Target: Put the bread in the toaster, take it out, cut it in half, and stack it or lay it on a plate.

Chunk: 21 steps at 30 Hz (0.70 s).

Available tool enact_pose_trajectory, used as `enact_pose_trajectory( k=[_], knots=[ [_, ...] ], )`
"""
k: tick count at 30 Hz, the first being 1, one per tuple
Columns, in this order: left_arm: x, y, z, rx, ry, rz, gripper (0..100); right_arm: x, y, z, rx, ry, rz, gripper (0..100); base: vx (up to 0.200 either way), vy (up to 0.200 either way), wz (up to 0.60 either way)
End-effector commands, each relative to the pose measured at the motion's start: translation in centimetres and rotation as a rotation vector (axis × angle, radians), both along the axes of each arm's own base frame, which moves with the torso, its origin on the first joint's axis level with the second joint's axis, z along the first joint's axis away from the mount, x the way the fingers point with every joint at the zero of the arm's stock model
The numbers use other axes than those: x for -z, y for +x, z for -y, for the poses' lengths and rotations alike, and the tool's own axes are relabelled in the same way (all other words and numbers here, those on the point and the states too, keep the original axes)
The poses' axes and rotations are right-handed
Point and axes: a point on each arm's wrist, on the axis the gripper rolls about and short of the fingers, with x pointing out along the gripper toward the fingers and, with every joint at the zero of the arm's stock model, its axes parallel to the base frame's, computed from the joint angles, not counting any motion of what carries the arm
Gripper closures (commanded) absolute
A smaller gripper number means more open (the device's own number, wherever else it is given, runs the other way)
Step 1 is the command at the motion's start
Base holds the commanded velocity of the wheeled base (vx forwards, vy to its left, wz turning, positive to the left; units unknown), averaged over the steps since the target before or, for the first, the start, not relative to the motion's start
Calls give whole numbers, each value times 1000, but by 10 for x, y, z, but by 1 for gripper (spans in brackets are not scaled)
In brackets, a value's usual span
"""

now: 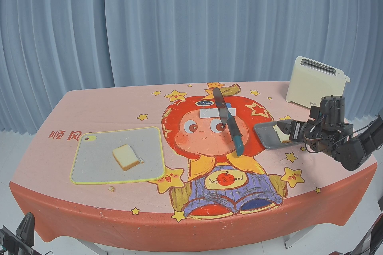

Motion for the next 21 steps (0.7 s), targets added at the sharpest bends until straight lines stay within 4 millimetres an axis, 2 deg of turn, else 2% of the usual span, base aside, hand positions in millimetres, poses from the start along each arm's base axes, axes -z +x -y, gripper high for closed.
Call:
enact_pose_trajectory(
  k=[1, 5, 11, 21],
  knots=[
    [5, 0, 0, 0, 0, -1, 100, -29, -16, 1, -9, 20, 84, 0, 0, 0, 0],
    [5, 0, 0, 0, 0, -1, 100, -49, -31, -4, -37, 33, 135, 0, 0, 0, 0],
    [5, 0, 0, 0, 0, -1, 100, -59, -44, -8, -56, 21, 174, 0, 0, 0, 0],
    [5, 0, 0, 0, -3, -2, 100, -58, -52, -7, -64, -27, 175, 0, 0, 0, 0]
  ],
)
